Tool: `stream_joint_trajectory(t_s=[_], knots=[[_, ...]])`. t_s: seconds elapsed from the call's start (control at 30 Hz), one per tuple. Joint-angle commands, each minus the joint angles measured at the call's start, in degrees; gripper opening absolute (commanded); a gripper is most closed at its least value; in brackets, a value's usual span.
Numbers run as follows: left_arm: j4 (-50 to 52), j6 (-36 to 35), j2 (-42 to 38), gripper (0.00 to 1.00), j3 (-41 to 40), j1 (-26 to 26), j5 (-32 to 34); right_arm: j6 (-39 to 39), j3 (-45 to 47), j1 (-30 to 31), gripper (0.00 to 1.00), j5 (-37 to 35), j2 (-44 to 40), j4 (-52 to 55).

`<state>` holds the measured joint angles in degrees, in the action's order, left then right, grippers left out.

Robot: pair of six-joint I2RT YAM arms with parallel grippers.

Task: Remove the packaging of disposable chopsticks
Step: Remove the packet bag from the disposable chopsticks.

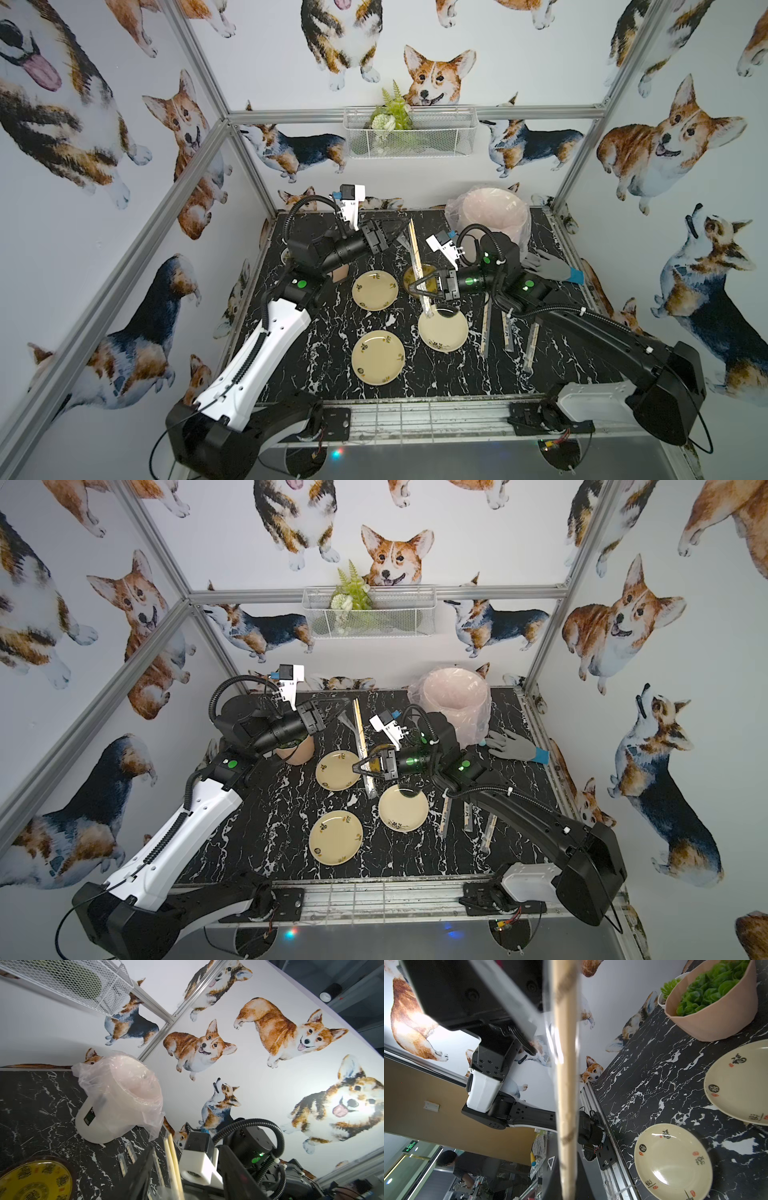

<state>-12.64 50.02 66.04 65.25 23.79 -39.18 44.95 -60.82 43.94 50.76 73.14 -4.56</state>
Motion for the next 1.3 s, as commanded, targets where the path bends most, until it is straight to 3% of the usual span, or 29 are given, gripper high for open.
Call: stream_joint_trajectory(t_s=[0.0,0.07,0.1,0.13,0.17,0.2,0.23,0.37,0.5,0.73,0.9,1.27], knots=[[-7.37,3.98,-0.03,0.38,0.08,-0.03,-3.28,-1.27,0.4,0.15,0.0,1.05,-0.63,-3.0],[-6.03,3.03,-0.49,0.26,0.59,-0.1,-3.15,-1.35,0.61,0.09,0.0,1.0,-0.95,-3.09],[-5.2,2.23,-0.97,0.26,0.95,-0.45,-3.04,-1.35,0.57,0.17,0.0,1.09,-0.99,-2.98],[-3.17,0.59,-1.81,0.35,1.87,-1.03,-2.68,-1.65,0.46,0.14,0.0,0.92,-0.99,-2.3],[-0.26,-1.71,-2.79,0.51,3.1,-1.72,-1.74,-2.18,0.36,0.09,0.0,0.75,-0.99,-1.43],[2.9,-4.1,-3.82,0.59,4.44,-2.21,-0.13,-2.36,0.34,0.11,0.0,0.67,-1.01,-1.0],[6.57,-7.08,-4.83,0.61,6.0,-2.4,1.96,-2.57,0.4,0.12,0.0,0.5,-1.1,-0.73],[8.76,-9.9,-5.13,0.53,8.66,-2.41,2.49,-4.72,-0.5,0.66,0.0,0.15,-1.16,1.6],[4.84,-5.21,-2.34,0.43,8.0,-2.25,-1.73,-6.38,-1.66,1.15,0.0,-0.05,-0.98,3.98],[-0.25,0.58,0.12,0.41,4.27,-1.35,-6.48,-6.28,-2.39,1.32,0.0,-0.01,-0.69,4.11],[-6.16,4.56,-0.06,0.3,2.16,-1.34,-8.41,-6.19,-2.73,1.37,0.0,0.04,-0.04,4.34],[-2.71,3.05,0.34,0.33,1.13,-1.23,-9.18,-6.21,-3.79,1.69,0.0,0.13,0.46,4.66]])
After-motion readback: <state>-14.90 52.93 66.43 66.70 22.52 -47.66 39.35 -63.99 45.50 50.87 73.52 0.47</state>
